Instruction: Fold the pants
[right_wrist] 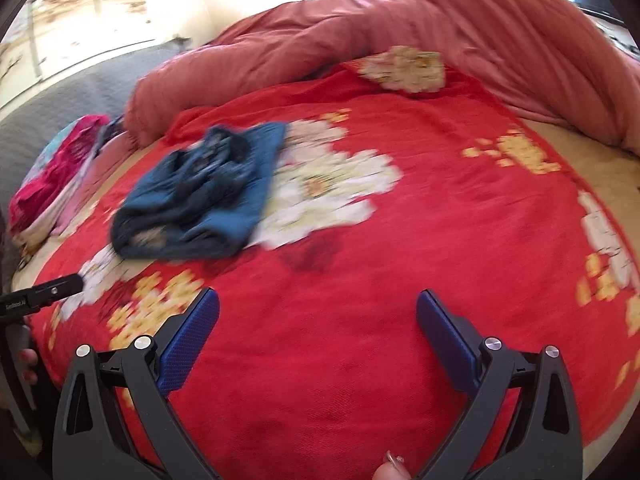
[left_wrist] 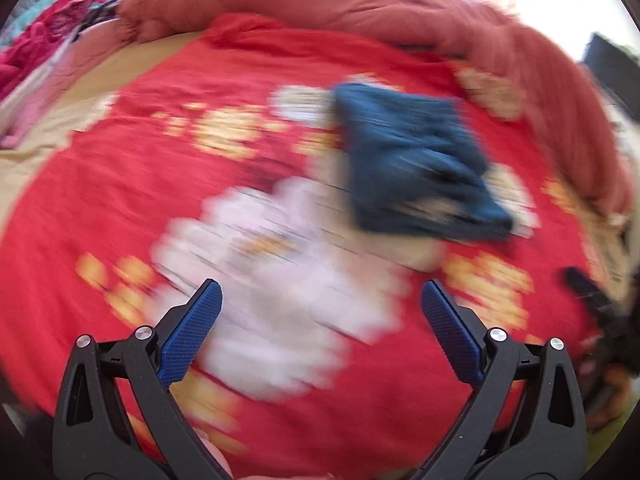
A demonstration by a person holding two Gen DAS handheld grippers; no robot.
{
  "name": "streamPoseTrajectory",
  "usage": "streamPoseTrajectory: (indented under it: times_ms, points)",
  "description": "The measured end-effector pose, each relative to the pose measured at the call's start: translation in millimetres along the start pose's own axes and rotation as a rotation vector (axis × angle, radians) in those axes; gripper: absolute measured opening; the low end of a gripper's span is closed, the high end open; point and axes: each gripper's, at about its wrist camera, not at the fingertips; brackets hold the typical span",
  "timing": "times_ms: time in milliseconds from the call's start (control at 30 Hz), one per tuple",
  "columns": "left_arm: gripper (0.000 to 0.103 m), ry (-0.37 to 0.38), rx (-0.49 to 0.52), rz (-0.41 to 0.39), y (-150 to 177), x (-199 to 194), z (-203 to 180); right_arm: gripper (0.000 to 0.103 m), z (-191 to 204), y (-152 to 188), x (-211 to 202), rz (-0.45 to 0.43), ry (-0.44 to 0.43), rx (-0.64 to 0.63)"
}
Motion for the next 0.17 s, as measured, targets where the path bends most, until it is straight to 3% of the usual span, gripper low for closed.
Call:
streamPoseTrajectory:
  times_ms: [67, 167]
  points:
    - [0.093, -0.066, -0.03, -0.001, -24, 17, 35, 0.098, -29, -19, 6, 0.004, 0.082, 0.013]
    - [0.093, -0.212, -0.101, 0.011, -63, 52, 97, 0.098, -99, -54, 26, -0.016, 0.289, 0.051]
Point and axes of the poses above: each gripper's, at about its wrist camera, not at the fingertips, and x roughly the way its jaws point, z to its left, y to its underside, and after that the axes turned 15 degrees about -z, right-handed
